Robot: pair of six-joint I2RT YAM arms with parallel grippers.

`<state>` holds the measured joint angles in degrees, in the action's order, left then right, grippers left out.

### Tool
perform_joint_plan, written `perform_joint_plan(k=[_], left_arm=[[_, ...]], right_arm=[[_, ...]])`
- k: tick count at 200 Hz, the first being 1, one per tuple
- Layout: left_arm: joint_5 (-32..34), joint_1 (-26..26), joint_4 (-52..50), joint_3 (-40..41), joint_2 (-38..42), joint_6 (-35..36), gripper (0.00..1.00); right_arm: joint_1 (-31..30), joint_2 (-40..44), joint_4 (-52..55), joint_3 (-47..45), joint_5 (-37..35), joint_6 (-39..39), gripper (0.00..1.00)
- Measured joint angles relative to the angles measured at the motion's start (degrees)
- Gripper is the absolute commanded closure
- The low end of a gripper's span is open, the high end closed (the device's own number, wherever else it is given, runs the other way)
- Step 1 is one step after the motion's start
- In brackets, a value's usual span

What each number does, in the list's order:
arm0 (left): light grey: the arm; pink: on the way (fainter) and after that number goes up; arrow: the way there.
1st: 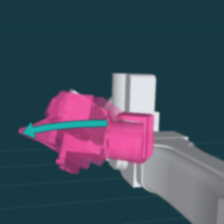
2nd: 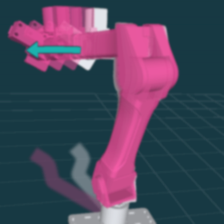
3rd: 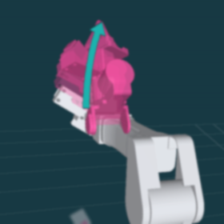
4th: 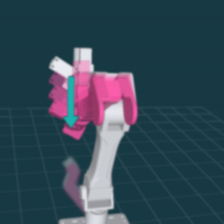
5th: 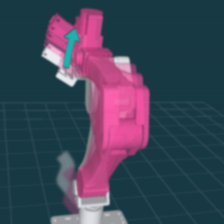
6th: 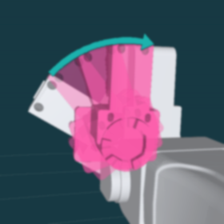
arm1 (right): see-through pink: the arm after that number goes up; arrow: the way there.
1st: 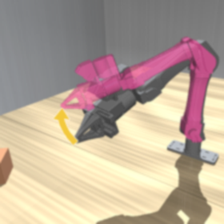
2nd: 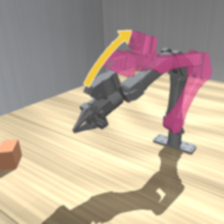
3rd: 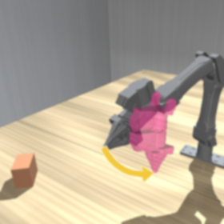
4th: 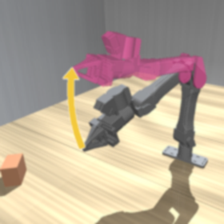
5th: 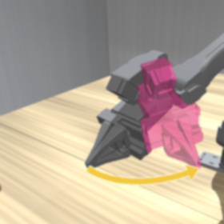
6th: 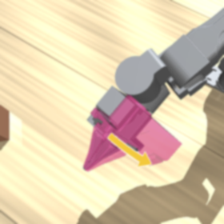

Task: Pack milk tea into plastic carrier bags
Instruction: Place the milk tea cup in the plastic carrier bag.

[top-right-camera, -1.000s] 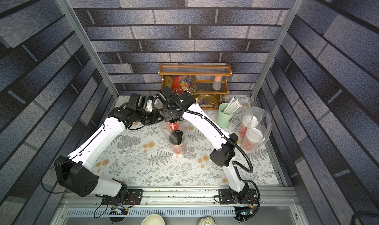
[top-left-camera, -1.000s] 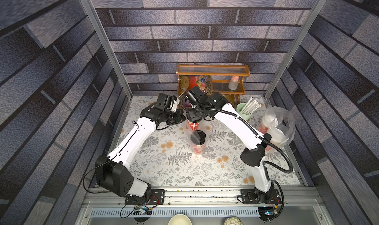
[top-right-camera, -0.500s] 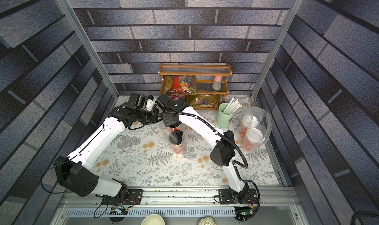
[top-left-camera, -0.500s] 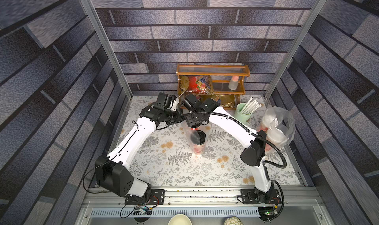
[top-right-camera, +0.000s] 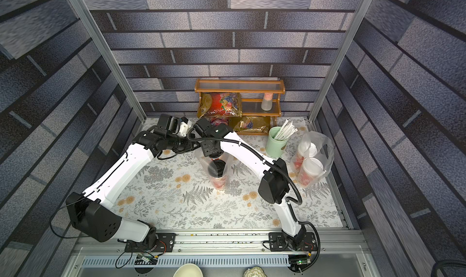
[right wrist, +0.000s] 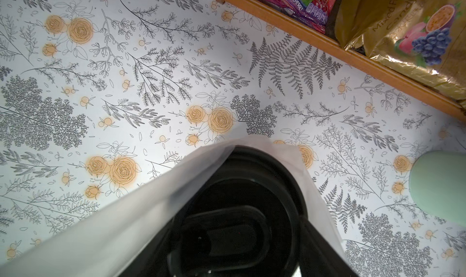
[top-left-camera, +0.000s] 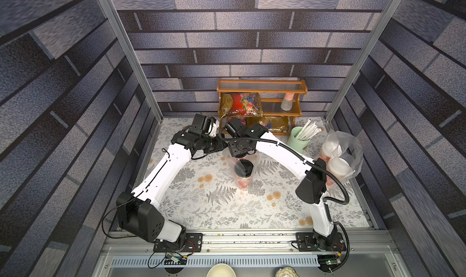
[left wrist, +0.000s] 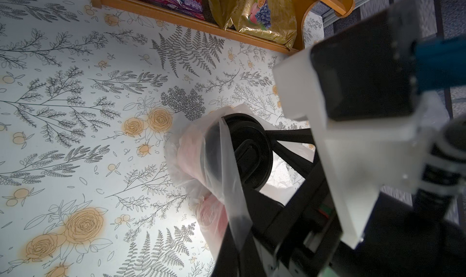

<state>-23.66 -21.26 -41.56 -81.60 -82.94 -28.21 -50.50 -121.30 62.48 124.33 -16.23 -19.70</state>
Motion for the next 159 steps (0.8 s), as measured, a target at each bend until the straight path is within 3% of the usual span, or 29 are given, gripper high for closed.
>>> perform_joint_plan(k=[22,64,111,159], left_arm=[[0.3,0.2,-0.3,0.0,0.0,0.0,1.0],[-0.6,0.0,0.3,0.0,0.0,0.0,1.0],[-1.7,-0.1,0.5,0.0,0.0,0.0,1.0],[-1.7,-0.1,0.5,0.1,0.0,0.0,1.0]], right_arm=[[0.3,0.0,0.5,0.4,0.0,-0.3,0.14],[0.3,-0.5,4.8,9.7,0.9,0.9,0.13],[2.1,1.8,10.3,13.3,3.0,4.9,0.38],[7.7,2.1,17.1,11.1,4.0,9.4,0.45]])
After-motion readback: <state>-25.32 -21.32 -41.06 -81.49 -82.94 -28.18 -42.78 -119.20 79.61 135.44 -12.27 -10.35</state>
